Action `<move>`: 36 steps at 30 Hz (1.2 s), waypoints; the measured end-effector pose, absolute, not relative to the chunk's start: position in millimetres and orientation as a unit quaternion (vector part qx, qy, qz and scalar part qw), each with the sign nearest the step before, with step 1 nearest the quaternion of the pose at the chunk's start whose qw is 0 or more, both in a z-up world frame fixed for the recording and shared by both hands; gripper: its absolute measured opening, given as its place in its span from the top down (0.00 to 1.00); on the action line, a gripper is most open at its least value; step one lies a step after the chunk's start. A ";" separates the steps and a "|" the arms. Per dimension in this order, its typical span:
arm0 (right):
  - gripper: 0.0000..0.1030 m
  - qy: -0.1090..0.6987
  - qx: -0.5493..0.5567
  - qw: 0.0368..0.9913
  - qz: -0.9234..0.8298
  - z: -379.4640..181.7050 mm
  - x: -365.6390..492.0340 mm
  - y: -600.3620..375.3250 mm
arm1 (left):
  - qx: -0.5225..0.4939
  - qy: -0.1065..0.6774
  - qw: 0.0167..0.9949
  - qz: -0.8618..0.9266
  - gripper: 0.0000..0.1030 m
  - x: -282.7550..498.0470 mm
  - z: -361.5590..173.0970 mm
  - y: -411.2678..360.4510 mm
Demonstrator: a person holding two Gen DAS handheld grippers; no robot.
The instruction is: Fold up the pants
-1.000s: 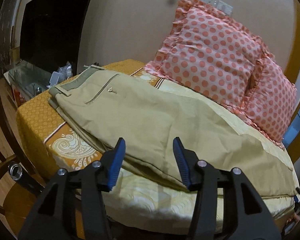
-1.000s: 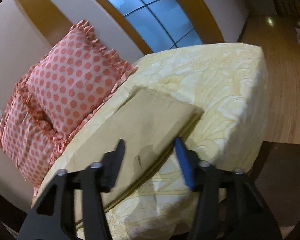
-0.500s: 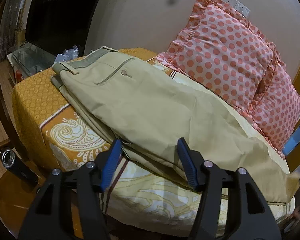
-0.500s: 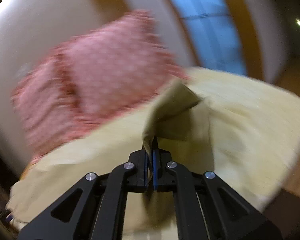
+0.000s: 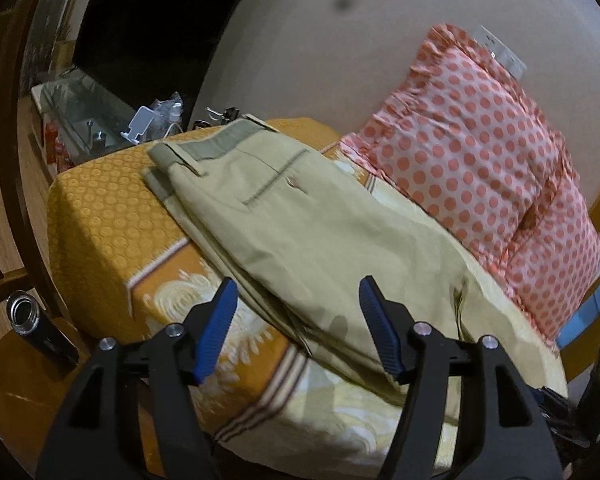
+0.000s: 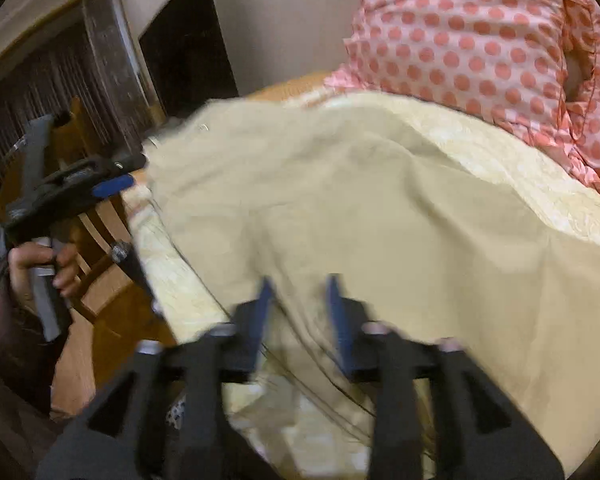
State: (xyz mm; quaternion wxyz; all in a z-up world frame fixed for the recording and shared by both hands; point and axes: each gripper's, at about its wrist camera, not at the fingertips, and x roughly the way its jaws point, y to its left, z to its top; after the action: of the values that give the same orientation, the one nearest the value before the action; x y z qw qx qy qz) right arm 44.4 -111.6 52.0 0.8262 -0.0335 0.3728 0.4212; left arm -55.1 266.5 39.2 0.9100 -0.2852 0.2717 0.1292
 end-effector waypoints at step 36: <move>0.24 0.290 0.187 0.894 0.286 78.3 70.5 -256.1 | -0.098 0.244 0.963 0.064 0.95 41.0 147.2 181.4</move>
State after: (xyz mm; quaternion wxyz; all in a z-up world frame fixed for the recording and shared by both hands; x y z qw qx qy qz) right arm 70.5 -256.1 78.3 0.8938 0.1865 0.2903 0.2865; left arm 41.0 181.4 147.2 0.9628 -0.0983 0.2436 0.0641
